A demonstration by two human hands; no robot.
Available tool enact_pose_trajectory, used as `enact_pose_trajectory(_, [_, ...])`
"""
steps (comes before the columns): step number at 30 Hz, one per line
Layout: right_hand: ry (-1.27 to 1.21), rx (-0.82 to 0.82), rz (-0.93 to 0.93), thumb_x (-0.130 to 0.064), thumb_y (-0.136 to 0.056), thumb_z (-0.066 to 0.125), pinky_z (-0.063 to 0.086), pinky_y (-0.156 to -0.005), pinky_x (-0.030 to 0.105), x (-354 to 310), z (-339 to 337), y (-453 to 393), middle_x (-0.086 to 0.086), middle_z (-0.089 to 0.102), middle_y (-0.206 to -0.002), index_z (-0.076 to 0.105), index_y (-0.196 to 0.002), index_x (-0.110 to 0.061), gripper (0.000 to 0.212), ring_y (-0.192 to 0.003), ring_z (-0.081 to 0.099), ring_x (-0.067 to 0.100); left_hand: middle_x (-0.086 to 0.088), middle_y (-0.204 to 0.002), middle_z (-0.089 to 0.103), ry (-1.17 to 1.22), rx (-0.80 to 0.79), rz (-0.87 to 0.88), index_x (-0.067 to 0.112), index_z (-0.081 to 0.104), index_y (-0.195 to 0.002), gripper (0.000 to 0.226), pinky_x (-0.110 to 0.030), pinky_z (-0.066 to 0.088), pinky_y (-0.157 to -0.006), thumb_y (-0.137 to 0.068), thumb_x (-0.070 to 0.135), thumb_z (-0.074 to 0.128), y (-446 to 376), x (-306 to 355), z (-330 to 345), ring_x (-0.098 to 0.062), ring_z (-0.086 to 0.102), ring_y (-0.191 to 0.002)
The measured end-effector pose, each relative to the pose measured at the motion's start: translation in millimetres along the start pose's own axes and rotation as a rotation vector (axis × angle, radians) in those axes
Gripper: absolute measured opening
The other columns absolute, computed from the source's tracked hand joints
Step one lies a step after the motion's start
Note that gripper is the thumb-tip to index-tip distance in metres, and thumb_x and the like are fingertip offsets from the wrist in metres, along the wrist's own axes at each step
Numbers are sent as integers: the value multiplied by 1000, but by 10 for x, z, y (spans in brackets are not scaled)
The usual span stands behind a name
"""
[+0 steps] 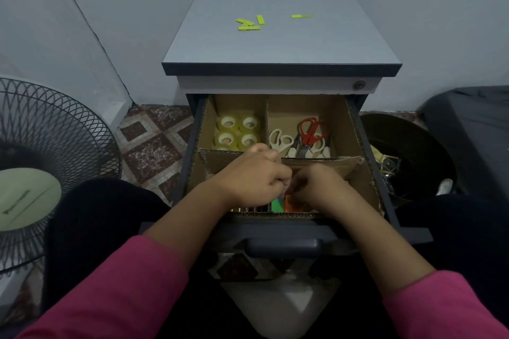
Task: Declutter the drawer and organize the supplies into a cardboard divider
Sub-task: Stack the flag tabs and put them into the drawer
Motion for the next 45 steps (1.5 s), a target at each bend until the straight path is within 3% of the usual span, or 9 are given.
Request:
enact_pose_trajectory(6, [166, -22, -23, -19, -84, 67, 48, -72, 24, -41, 16, -20, 3, 70, -92, 73, -93, -21, 11, -87, 64, 16, 4, -95, 52, -2, 1, -3, 26, 63, -81, 19, -24, 23, -97, -89, 20, 47, 1, 5, 3, -16, 36, -107])
enact_pose_trajectory(10, [215, -12, -66, -24, -81, 72, 42, -67, 22, -38, 49, -29, -1, 68, -87, 72, -91, -22, 10, -83, 62, 15, 5, -93, 51, 2, -5, -1, 29, 59, -77, 19, -25, 23, -98, -89, 20, 48, 7, 15, 4, -16, 36, -107])
enact_pose_trajectory(14, [204, -29, -68, -28, -84, 69, 39, -65, 22, -10, 74, -56, -4, 61, -81, 60, -72, -31, 15, -76, 55, 12, 4, -93, 51, -6, -3, 5, 30, 56, -75, 20, -28, 22, -102, -88, 18, 48, -1, 18, -1, -17, 37, -106])
enact_pose_trajectory(18, [236, -32, -85, -33, -89, 61, 39, -65, 25, -20, 91, -74, 6, 67, -92, 68, -92, -18, 17, -79, 57, 17, 4, -94, 51, -5, -13, 5, 30, 57, -75, 20, -29, 22, -103, -88, 18, 47, -7, 11, 13, -17, 36, -107])
enact_pose_trajectory(24, [270, -55, -69, -25, -86, 66, 48, -73, 26, -3, 58, -79, 2, 69, -100, 69, -100, -20, 16, -90, 62, 17, 5, -95, 51, -1, -16, -3, 31, 56, -74, 20, -31, 25, -102, -88, 19, 47, -8, 1, 15, -17, 35, -108])
enact_pose_trajectory(27, [268, 13, 44, -16, -84, 68, 49, -76, 25, 145, -118, -40, -1, 66, -101, 71, -100, -24, 18, -91, 61, 15, 6, -95, 50, 6, -18, -6, 31, 56, -74, 21, -30, 25, -102, -88, 19, 47, -1, -4, 18, -16, 35, -109])
enact_pose_trajectory(31, [394, 210, 208, -5, -83, 58, 54, -73, 33, 426, -307, 11, 7, 63, -91, 69, -97, -12, 19, -88, 64, 25, 8, -94, 48, 20, -25, -12, 35, 51, -72, 22, -31, 27, -101, -88, 20, 49, -17, -9, 34, -16, 32, -110])
enact_pose_trajectory(36, [406, 199, 237, -7, -86, 55, 47, -71, 33, 455, -244, -5, 10, 62, -95, 65, -96, -8, 13, -96, 63, 30, 8, -94, 48, 22, -24, -17, 35, 52, -73, 21, -28, 25, -99, -88, 20, 49, -13, -19, 40, -16, 31, -110])
enact_pose_trajectory(45, [343, 193, 233, -9, -87, 54, 52, -76, 37, 486, -227, -18, 9, 64, -96, 65, -93, -9, 13, -93, 63, 28, 6, -95, 49, 6, -20, 6, 35, 52, -74, 21, -31, 23, -103, -89, 20, 48, -8, -7, 35, -16, 33, -107])
Point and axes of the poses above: each hand's wrist, its own y-axis away from the middle knuckle, its own z-axis out of the palm, x = y × z, the point moved 6 cm from there along -y, towards the middle knuckle
